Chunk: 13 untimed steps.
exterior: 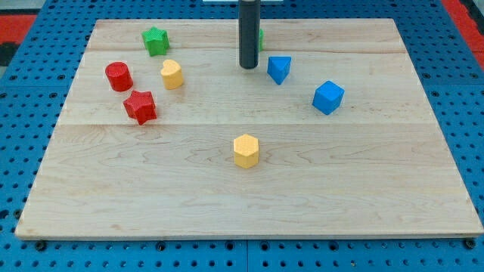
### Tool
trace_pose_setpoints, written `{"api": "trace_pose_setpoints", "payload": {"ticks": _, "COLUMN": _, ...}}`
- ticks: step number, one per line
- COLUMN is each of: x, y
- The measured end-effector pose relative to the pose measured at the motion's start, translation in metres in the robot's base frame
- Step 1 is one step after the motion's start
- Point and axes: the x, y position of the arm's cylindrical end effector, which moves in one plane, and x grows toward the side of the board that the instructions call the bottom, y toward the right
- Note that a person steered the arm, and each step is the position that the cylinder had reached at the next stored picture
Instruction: Move the yellow hexagon towards top right
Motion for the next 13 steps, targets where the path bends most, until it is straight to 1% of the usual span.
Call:
{"api": "trace_pose_setpoints", "payload": {"ticks": 1, "x": 0.062, "y": -0.021}}
{"api": "trace_pose_setpoints", "payload": {"ticks": 2, "x": 0.130, "y": -0.025}}
{"api": "trace_pose_setpoints", "payload": {"ticks": 3, "x": 0.154, "y": -0.018}}
{"api": "trace_pose_setpoints", "payload": {"ticks": 4, "x": 0.189, "y": 0.034}}
{"api": "trace_pose_setpoints", "payload": {"ticks": 5, "x": 0.205, "y": 0.028}}
{"api": "trace_pose_setpoints", "payload": {"ticks": 6, "x": 0.220, "y": 0.080}}
{"api": "trace_pose_setpoints", "payload": {"ticks": 7, "x": 0.224, "y": 0.140}}
{"api": "trace_pose_setpoints", "payload": {"ticks": 8, "x": 0.225, "y": 0.170}}
{"api": "trace_pose_setpoints", "payload": {"ticks": 9, "x": 0.225, "y": 0.187}}
{"api": "trace_pose_setpoints", "payload": {"ticks": 10, "x": 0.244, "y": 0.187}}
{"api": "trace_pose_setpoints", "payload": {"ticks": 11, "x": 0.229, "y": 0.216}}
{"api": "trace_pose_setpoints", "payload": {"ticks": 13, "x": 0.124, "y": 0.219}}
